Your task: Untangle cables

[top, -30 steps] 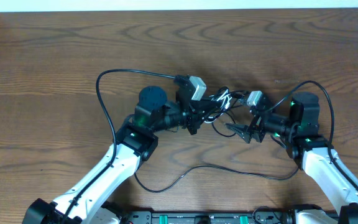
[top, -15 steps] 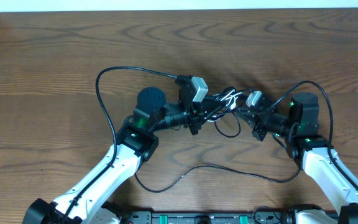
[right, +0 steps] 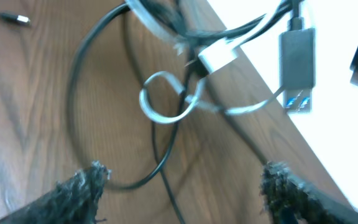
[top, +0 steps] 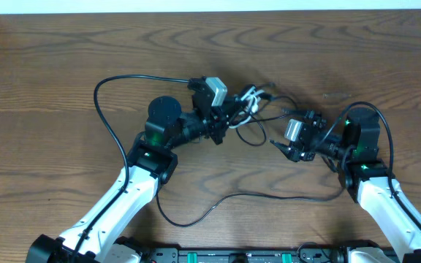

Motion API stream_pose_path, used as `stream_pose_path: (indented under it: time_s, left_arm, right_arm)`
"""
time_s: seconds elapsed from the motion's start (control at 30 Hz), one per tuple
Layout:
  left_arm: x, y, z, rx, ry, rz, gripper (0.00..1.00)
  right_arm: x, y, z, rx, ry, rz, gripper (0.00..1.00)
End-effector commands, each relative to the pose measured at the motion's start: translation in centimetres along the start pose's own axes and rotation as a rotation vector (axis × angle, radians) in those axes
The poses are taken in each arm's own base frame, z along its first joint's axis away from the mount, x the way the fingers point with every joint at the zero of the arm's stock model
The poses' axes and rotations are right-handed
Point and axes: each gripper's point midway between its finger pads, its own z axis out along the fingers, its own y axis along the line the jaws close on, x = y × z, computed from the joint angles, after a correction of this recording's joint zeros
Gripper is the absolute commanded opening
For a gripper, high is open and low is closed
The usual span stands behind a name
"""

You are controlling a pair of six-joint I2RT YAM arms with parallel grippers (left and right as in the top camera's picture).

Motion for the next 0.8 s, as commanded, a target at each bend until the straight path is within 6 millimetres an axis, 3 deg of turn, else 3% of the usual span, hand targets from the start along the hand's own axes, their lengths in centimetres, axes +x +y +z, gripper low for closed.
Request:
stream_pose_path:
  time_s: [0.0,0.1,0.23,0.3,0.33,0.4,0.5,0.53,0.63,0.67,0.77]
  left_arm:
    - [-0.1,-4.3,-0.5,0.245,0.029,0.040,0.07]
    - [0.3,-5.9,-0.8,0.334,0.050,0.042,0.07]
    - [0.2,-7.1,-0.6,0.372,0.045,0.061,0.08]
    - [-0.5,-7.6,-0.6,0.386,0.014,0.098,0.07]
    - [-0.8,-7.3,-0.4,0.361,-0.001,0.106,0.07]
    - [-1.2,-6.0,0.0,0.280,-0.020,0.101,0.07]
    - [-1.4,-2.2,0.4,0.080,-0.036,0.064,0.08]
    - [-1.1,0.0,0.3,-0.025,-0.028,0.036,0.07]
    - [0.3,4.3,-0.6,-0.240,0.011,-0.023,0.07]
    - [1.7,7.1,-1.7,-0.391,0.054,-0.061,0.07]
    - [4.7,11.5,-4.9,-0.655,0.156,-0.118,0.07]
  right_arm:
    - [-0.3,-1.1,-0.1,0.049,0.013,-0.123,0.85]
    - [0.3,-1.7,-0.1,0.082,0.048,-0.128,0.85]
    - [0.7,-1.5,0.0,0.072,0.062,-0.111,0.71]
    - [1.1,-0.9,0.0,0.053,0.073,-0.088,0.40]
    - [1.3,-0.5,0.0,0.037,0.081,-0.069,0.01]
    - [2.1,0.5,-0.1,0.004,0.109,-0.029,0.01]
    - [3.2,1.7,-0.3,-0.037,0.151,0.030,0.01]
    - [3.4,1.9,-0.4,-0.042,0.161,0.041,0.01]
    - [4.8,1.2,-0.8,-0.003,0.230,0.047,0.01]
    - [5.8,0.6,-1.2,0.036,0.291,0.046,0.01]
    - [8.6,-1.2,-2.6,0.143,0.445,0.073,0.01]
